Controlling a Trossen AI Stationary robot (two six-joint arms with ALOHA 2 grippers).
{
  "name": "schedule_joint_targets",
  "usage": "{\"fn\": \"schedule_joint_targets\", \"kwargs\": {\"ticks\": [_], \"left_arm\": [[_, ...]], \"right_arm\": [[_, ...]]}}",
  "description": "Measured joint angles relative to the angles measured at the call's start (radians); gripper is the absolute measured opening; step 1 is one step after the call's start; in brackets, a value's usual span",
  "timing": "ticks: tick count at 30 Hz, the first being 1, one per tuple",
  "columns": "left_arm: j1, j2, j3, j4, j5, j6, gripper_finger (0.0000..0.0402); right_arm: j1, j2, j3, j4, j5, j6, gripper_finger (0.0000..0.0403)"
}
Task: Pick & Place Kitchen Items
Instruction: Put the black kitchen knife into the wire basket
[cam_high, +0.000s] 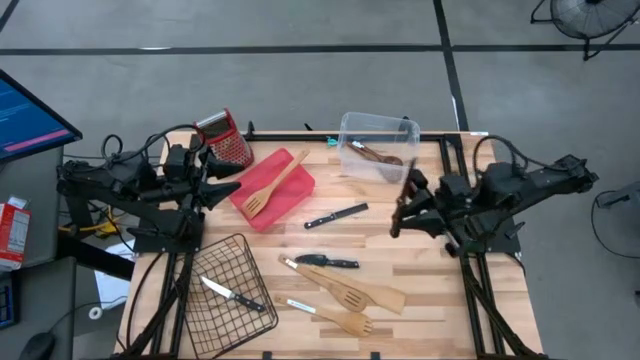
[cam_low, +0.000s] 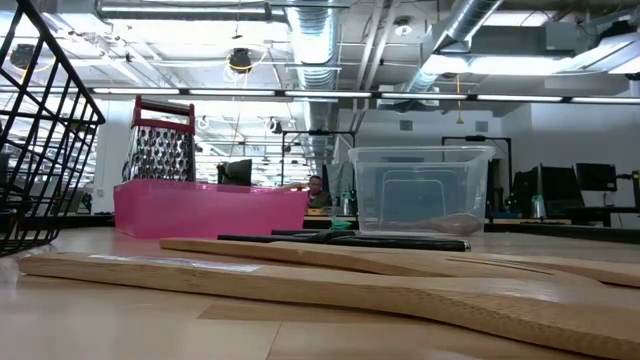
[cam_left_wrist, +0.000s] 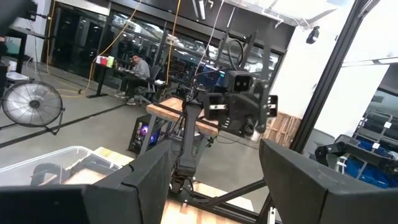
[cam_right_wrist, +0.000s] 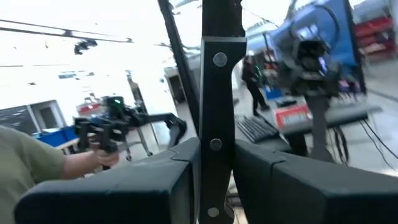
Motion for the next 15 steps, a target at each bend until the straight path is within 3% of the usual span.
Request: {"fn": "schedule_joint_targets", "kwargs": {"ticks": [15], "left_arm": [[0.0,0.0,0.0,0.006,-0.008,0.0,0.0223]], "right_arm": [[0.031,-0.007,0.0,0.043,-0.02,-0.055,0.0067]]}}
